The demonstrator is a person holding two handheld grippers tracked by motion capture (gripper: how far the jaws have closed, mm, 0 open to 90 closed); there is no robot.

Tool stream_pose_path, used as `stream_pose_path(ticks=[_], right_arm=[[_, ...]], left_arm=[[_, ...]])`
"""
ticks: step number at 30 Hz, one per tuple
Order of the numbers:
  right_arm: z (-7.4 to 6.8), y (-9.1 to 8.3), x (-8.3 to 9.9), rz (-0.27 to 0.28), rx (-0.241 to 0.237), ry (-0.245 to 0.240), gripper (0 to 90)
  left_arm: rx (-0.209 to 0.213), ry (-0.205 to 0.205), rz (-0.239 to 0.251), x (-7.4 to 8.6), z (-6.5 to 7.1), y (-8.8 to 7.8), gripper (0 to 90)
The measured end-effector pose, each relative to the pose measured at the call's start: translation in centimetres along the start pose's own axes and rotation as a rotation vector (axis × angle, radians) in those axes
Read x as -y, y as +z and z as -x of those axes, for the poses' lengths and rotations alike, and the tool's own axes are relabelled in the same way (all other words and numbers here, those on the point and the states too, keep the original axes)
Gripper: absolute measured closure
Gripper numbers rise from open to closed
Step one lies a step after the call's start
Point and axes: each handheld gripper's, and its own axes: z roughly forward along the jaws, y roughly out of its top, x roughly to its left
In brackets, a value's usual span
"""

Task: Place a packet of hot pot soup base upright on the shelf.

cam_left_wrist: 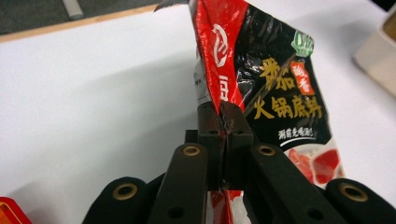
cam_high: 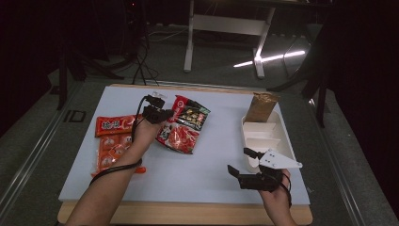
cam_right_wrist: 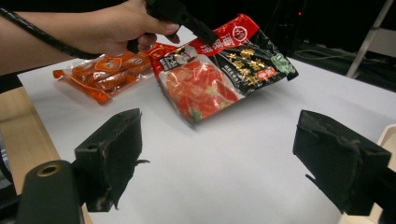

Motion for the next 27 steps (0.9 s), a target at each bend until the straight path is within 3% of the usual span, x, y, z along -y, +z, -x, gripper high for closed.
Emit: stream_pose_path(ticks=[8,9,10,13,14,16,18,20,21,22,27], right_arm=[[0.2,-0.1,-0.2,0.013,-0.008,-0.011,13.7],[0.2,-0.1,-0.3,0.010,-0.008,-0.006,13.8],[0.2,-0.3,-0.5,-0.010,-0.032,0.030,13.8],[0.2,-0.5,-0.7,-0.007,-0.038,0.050,11.9],[0.2,-0.5,-0.7,-0.007,-0.038,0.050,11.9],[0.1,-0.6,-0.8,0.002,-0.035,0.060,10.9],[-0.1,-0.6,-1.0,0.011,-0.026,0.054,10.3],[-0.1,-0.7,-1.0,0.016,-0.028,0.055,10.3],[-0.1,-0.7,-1.0,0.016,-0.028,0.055,10.3],[-0.1,-0.8,-1.4,0.033,-0.015,0.050,10.3],[0.4,-0.9,-2.0,0.039,0.028,0.047,10.4]], left_arm=[[0.059,0.054,0.067,-0.3,2.0,-2.1,89.3],[0.073,0.063,0.078,-0.4,2.3,-2.4,89.3],[0.082,0.073,0.084,-0.4,2.5,-2.8,89.2],[0.139,0.090,0.130,-0.4,3.6,-4.1,89.1],[0.139,0.090,0.130,-0.4,3.6,-4.1,89.2],[0.169,0.083,0.154,-0.3,4.0,-4.7,89.2],[0.208,0.104,0.181,-0.4,4.9,-5.7,89.2],[0.207,0.122,0.192,-0.4,5.2,-6.1,89.2],[0.207,0.122,0.192,-0.4,5.2,-6.1,89.2],[0.239,0.122,0.213,-0.2,5.8,-6.8,89.1],[0.300,0.110,0.244,0.1,6.2,-7.5,89.1]])
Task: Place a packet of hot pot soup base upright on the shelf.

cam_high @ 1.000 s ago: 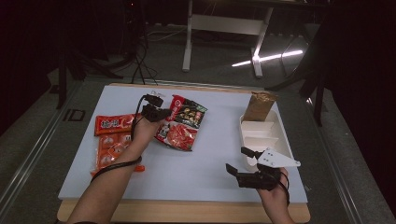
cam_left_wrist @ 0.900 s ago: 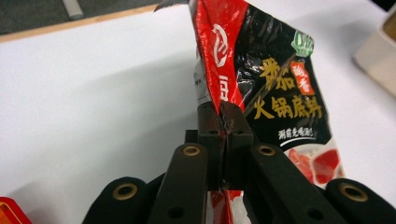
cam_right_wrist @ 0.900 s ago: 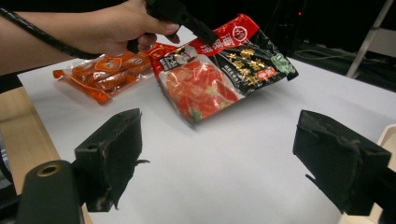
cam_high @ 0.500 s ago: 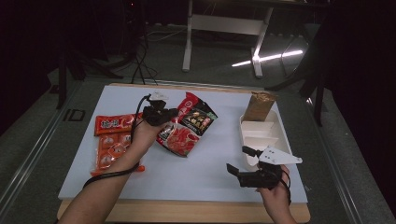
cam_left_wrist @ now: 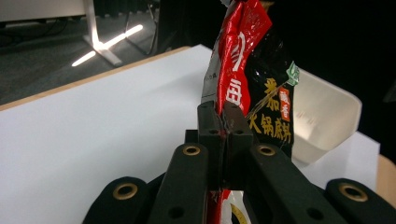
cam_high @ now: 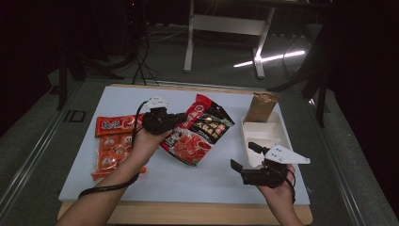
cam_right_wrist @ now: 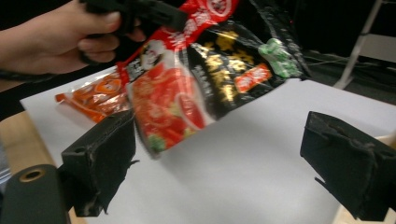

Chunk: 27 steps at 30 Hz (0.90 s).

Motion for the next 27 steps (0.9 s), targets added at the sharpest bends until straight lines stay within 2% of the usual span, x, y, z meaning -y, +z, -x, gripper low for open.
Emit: stream_pose_path(ticks=[3,4,5,6,10,13,15,18,20,21,22,26,27], right_arm=[[0.4,0.0,-0.2,0.012,0.036,0.007,10.7],[0.6,0.1,-0.2,0.021,0.053,0.019,10.7],[0.8,0.2,-0.3,0.026,0.064,0.040,10.7],[1.0,0.4,-0.3,0.028,0.058,0.060,10.8],[1.3,1.0,-0.7,0.030,0.057,0.071,14.1],[1.7,1.3,-0.9,0.031,0.058,0.090,15.2],[2.0,1.3,-1.0,0.040,0.046,0.110,17.7],[2.1,1.2,-1.3,0.051,0.019,0.124,24.6],[2.1,1.1,-1.6,0.061,-0.018,0.134,33.3],[1.9,1.0,-1.8,0.069,-0.023,0.132,36.4],[1.9,1.0,-2.0,0.075,-0.041,0.130,41.1],[1.7,0.7,-2.9,0.109,-0.060,0.128,48.0],[1.7,0.6,-3.1,0.115,-0.061,0.133,55.8]], left_arm=[[0.049,0.002,0.025,0.3,0.2,-0.2,89.0],[0.058,-0.002,0.034,0.4,0.2,-0.2,89.0],[0.088,-0.013,0.040,0.6,0.2,-0.2,89.0],[0.096,-0.014,0.046,0.7,0.3,-0.1,89.0],[0.158,-0.019,0.072,1.0,0.6,0.1,89.1],[0.204,0.000,0.117,1.2,0.9,0.0,89.0],[0.248,-0.020,0.152,1.4,1.0,-0.1,89.0],[0.298,-0.062,0.211,1.7,1.1,-0.1,89.0],[0.322,-0.079,0.243,1.8,1.3,-0.1,89.0],[0.321,-0.083,0.257,1.9,1.4,-0.1,89.0],[0.330,-0.086,0.268,1.9,1.6,0.0,89.1],[0.353,-0.078,0.278,2.0,1.9,0.3,89.0],[0.355,-0.083,0.275,2.0,2.0,0.4,89.0]])
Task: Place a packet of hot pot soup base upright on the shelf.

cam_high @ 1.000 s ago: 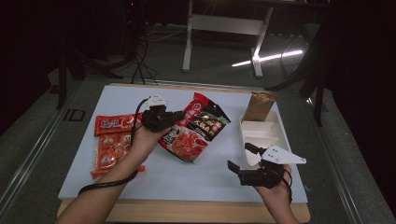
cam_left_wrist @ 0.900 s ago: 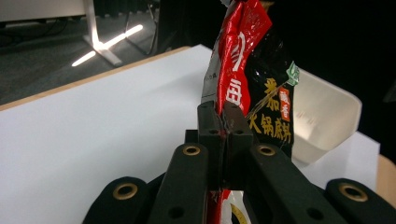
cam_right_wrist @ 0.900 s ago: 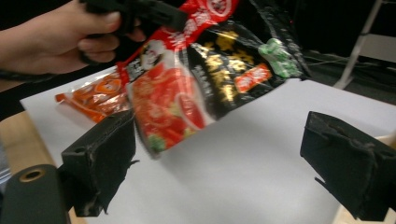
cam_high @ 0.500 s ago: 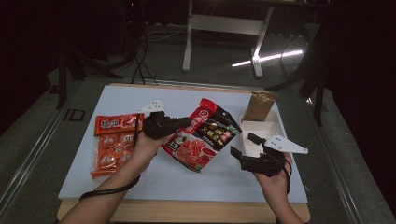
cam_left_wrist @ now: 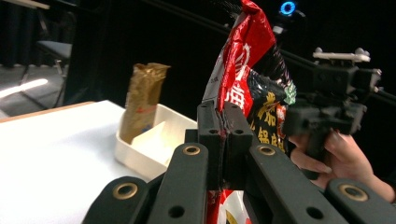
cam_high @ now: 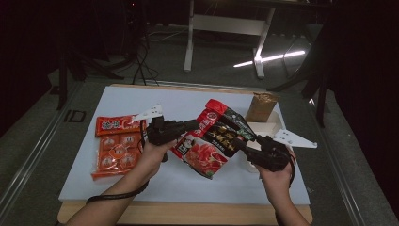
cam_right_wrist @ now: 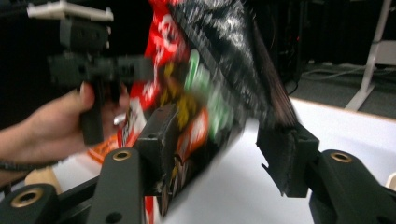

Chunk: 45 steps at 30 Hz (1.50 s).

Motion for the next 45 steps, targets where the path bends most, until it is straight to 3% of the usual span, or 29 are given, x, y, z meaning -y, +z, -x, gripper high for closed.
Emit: stream_pose_path(ticks=[1,3,4,5,10,21,23,26,29,33,35,39,42,45], right_arm=[[0.1,-0.1,-0.2,0.005,-0.024,0.007,62.0],[0.0,-0.1,-0.4,0.007,-0.021,0.007,64.6],[0.0,-0.2,-0.6,0.001,-0.015,0.004,72.5],[0.0,-0.3,-0.9,-0.013,-0.040,0.006,74.3],[-0.5,-0.6,-1.8,-0.037,-0.019,-0.041,77.2],[-0.7,-0.8,-3.5,-0.066,-0.010,-0.074,77.9],[-0.7,-0.9,-3.9,-0.063,-0.015,-0.083,77.9],[-0.4,-1.0,-4.6,-0.056,-0.020,-0.094,77.8],[-0.2,-1.4,-5.4,-0.055,-0.022,-0.114,77.8],[0.4,-1.9,-6.3,-0.056,-0.023,-0.134,77.8],[0.8,-2.1,-6.6,-0.055,-0.019,-0.133,77.8],[1.4,-2.4,-6.9,-0.057,-0.006,-0.141,77.7],[2.0,-2.6,-7.2,-0.058,0.006,-0.150,77.7],[2.4,-2.6,-7.4,-0.058,0.014,-0.147,77.7]], left_arm=[[0.005,-0.009,0.007,0.2,0.0,0.1,89.0],[0.012,-0.025,0.004,0.3,-0.1,0.2,88.8],[0.007,-0.025,0.008,0.6,-0.2,0.3,88.8],[0.021,-0.027,0.005,0.7,-0.3,0.3,88.5],[0.028,-0.023,-0.016,1.3,-0.4,0.5,87.6],[0.071,-0.050,-0.025,2.0,-0.4,0.9,81.8],[0.089,-0.053,-0.028,1.8,-0.3,1.0,73.4],[0.085,-0.020,-0.047,1.5,0.2,0.8,58.9],[0.055,0.012,-0.067,1.3,0.5,0.5,45.5],[0.018,-0.002,-0.071,1.2,0.7,-0.2,26.1],[0.006,0.031,-0.087,1.1,0.7,-0.7,17.4],[-0.040,0.053,-0.111,1.1,1.1,-1.5,12.1],[-0.086,0.059,-0.128,1.2,1.6,-2.0,1.8],[-0.099,0.065,-0.131,1.3,1.7,-2.1,1.8]])
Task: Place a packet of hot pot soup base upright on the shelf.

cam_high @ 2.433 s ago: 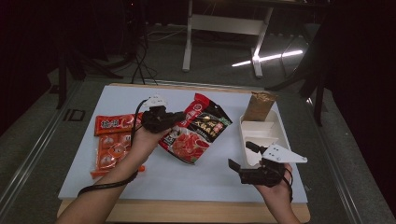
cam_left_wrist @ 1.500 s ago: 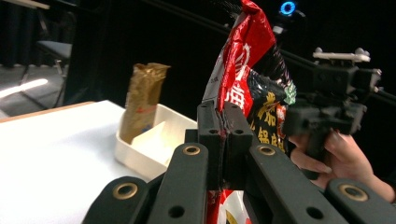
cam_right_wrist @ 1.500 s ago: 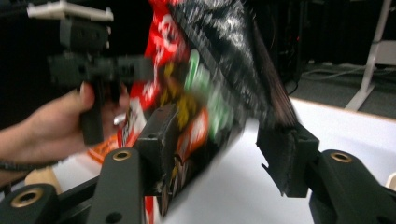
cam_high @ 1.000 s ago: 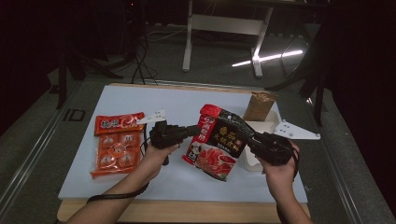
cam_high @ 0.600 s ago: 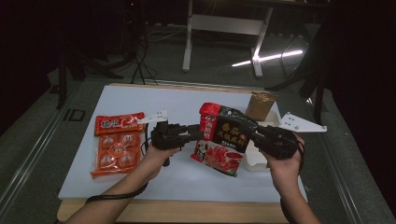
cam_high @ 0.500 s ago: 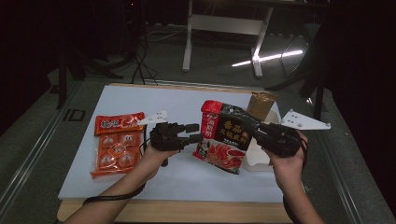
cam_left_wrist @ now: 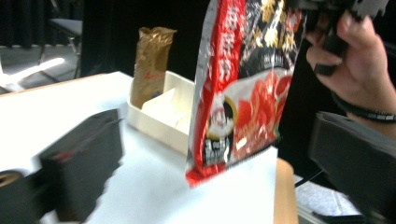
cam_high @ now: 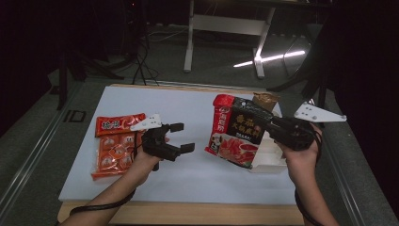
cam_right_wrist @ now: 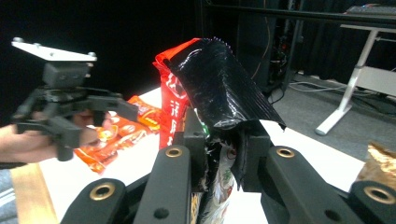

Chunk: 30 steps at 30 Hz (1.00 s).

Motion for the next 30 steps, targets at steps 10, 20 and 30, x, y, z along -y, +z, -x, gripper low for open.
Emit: stream_pose_path(ticks=[10,20,30], right_arm=[[4.1,-1.2,-0.8,0.008,0.056,0.013,77.6],[7.5,-2.3,-1.2,0.028,0.130,0.015,77.5],[10.8,-2.5,-0.2,0.029,0.190,0.047,77.5]], left_arm=[[-0.049,0.052,-0.067,1.7,1.4,-2.9,1.8],[-0.097,0.032,-0.104,4.1,1.6,-6.2,1.8],[-0.134,0.034,-0.137,5.7,1.8,-7.7,1.7]])
